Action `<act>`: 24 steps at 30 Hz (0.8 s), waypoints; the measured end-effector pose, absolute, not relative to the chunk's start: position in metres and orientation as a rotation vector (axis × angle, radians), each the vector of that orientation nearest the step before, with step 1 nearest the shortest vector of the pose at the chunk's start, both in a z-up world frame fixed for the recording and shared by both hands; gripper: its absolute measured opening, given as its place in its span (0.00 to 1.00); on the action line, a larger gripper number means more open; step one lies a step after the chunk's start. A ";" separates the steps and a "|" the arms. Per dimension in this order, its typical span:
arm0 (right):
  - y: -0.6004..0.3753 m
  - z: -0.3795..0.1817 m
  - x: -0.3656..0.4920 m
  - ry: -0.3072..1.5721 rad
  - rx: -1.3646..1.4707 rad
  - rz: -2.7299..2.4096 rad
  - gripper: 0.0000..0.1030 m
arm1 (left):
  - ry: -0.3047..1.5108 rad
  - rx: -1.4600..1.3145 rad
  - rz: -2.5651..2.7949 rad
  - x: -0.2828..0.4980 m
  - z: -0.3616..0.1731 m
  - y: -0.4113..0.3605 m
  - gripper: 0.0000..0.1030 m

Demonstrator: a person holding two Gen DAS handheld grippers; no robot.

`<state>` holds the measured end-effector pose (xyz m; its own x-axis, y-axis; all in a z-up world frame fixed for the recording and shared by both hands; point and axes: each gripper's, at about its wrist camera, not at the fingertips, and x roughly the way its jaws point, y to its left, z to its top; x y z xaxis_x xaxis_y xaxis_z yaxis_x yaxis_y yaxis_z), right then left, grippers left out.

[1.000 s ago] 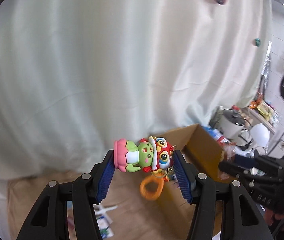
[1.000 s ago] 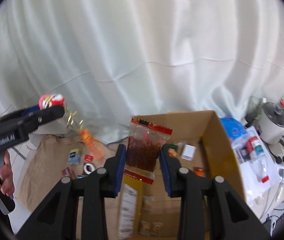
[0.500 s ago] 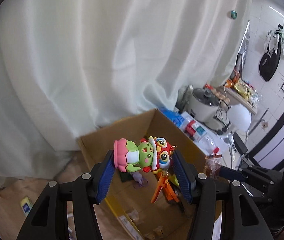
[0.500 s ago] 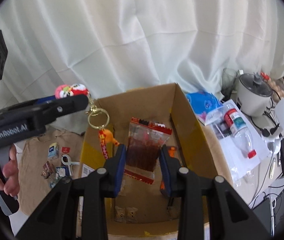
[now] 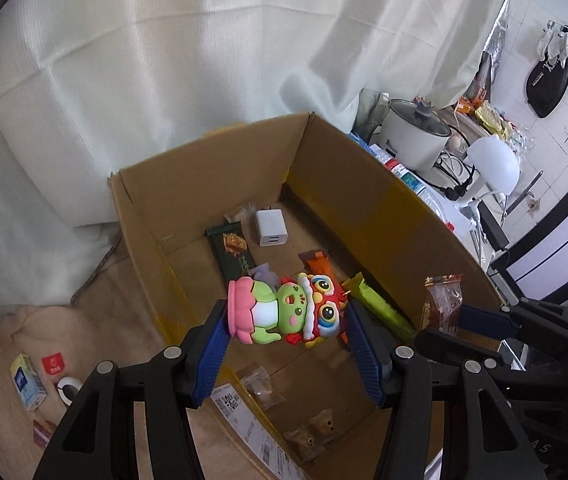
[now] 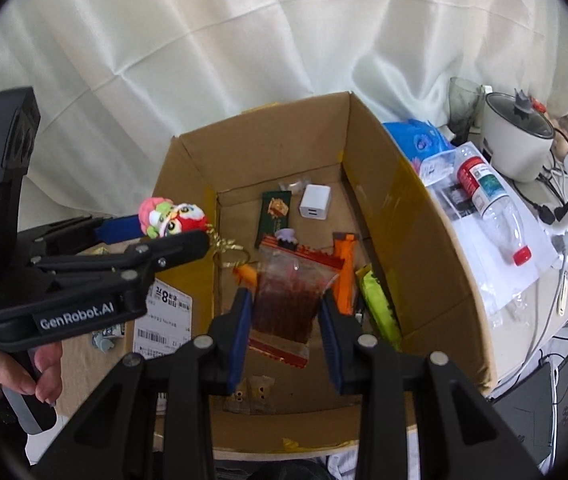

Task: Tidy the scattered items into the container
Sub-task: 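Open the left gripper dropping the frog keychain while the right releases the snack packet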

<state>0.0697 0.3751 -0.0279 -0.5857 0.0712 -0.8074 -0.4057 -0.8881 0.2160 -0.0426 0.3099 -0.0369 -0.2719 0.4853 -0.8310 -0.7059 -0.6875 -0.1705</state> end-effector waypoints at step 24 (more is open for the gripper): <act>0.378 -0.025 0.069 0.479 -1.271 2.406 0.91 | 0.318 -1.210 2.060 -0.057 -0.039 0.305 1.00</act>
